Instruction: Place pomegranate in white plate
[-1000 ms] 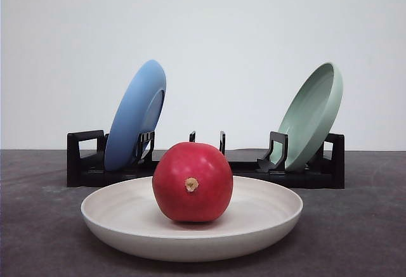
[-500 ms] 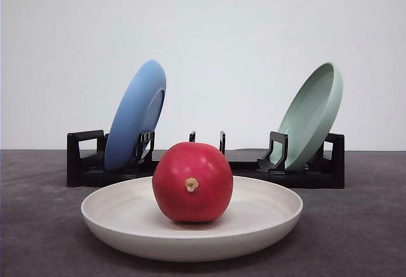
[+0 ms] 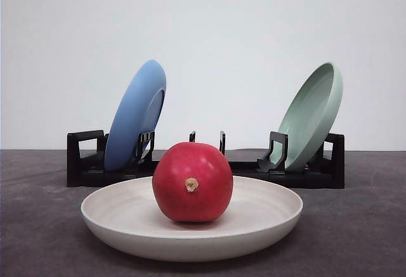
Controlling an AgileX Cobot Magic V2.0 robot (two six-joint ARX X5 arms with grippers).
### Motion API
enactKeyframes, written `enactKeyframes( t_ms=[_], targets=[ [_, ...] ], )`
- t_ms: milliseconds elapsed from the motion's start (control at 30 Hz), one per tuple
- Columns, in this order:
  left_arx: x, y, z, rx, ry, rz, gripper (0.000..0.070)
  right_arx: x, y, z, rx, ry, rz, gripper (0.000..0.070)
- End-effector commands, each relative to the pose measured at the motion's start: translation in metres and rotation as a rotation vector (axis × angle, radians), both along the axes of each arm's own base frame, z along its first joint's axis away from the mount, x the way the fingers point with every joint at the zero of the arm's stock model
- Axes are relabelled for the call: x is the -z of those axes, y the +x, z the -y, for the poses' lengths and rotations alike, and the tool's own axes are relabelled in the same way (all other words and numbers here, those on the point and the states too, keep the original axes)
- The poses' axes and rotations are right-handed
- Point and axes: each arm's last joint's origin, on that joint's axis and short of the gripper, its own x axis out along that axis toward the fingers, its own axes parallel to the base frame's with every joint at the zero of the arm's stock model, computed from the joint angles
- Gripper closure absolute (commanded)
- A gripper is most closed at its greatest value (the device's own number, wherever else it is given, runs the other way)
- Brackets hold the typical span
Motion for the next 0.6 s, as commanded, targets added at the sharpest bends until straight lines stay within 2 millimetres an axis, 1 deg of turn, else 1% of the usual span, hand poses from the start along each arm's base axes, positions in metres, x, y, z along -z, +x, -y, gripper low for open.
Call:
enactKeyframes(
  t_ms=[0, 567],
  targets=[
    [0.0020, 0.0006, -0.0001, -0.004, -0.007, 0.003, 0.0683, 0.0003, 0.0004, 0.0000, 0.000, 0.012, 0.007, 0.0671],
    [0.0019, 0.0006, -0.0001, -0.004, -0.007, 0.003, 0.0683, 0.0003, 0.0004, 0.0000, 0.000, 0.012, 0.007, 0.0671]
  ],
)
